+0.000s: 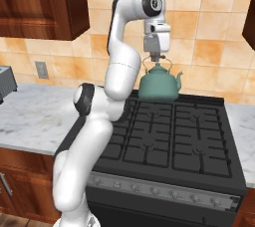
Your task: The kettle is done boiling. Turn off the stove, then wait for 300 timesteps before moving the kettle to the dining table.
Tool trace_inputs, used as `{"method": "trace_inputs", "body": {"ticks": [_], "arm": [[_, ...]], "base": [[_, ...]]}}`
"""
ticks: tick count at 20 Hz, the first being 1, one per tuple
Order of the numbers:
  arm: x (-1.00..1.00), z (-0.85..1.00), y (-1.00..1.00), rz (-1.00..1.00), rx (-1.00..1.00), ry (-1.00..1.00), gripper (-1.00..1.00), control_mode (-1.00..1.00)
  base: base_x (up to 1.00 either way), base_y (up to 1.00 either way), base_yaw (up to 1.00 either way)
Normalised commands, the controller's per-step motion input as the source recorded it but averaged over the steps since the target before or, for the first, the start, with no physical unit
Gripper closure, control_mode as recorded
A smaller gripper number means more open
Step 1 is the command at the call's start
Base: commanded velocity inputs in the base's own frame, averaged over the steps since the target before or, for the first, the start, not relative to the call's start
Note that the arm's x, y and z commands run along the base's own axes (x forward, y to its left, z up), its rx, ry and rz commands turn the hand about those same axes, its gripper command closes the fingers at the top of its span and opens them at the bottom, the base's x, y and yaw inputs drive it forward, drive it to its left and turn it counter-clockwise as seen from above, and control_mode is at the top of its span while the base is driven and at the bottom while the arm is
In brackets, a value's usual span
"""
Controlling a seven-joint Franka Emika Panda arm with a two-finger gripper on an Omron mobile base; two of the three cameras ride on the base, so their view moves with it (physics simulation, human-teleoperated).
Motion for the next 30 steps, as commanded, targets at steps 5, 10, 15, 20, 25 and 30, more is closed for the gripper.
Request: {"method": "trace_inputs", "body": {"ticks": [5, 10, 15, 20, 25, 30], "arm": [[-0.7, -0.22, 0.62, 0.15, -0.23, -0.17, 1.0, -1.0], [-0.88, -0.14, 0.5, 0.11, -0.22, -0.25, 1.0, -1.0], [-1.0, -0.19, 0.38, 0.06, -0.13, -0.36, 1.0, -1.0], [-1.0, -0.23, 0.27, 0.04, -0.06, -0.48, 1.0, -1.0], [-0.96, -0.07, 0.16, 0.02, -0.07, -0.46, 1.0, -1.0], [-0.8, 0.0, 0.08, 0.01, -0.08, -0.39, 1.0, -1.0]], "base": [[0.0, 0.0, 0.0], [0.0, 0.0, 0.0], [0.0, 0.0, 0.0], [0.0, 0.0, 0.0], [0.0, 0.0, 0.0], [0.0, 0.0, 0.0]]}}
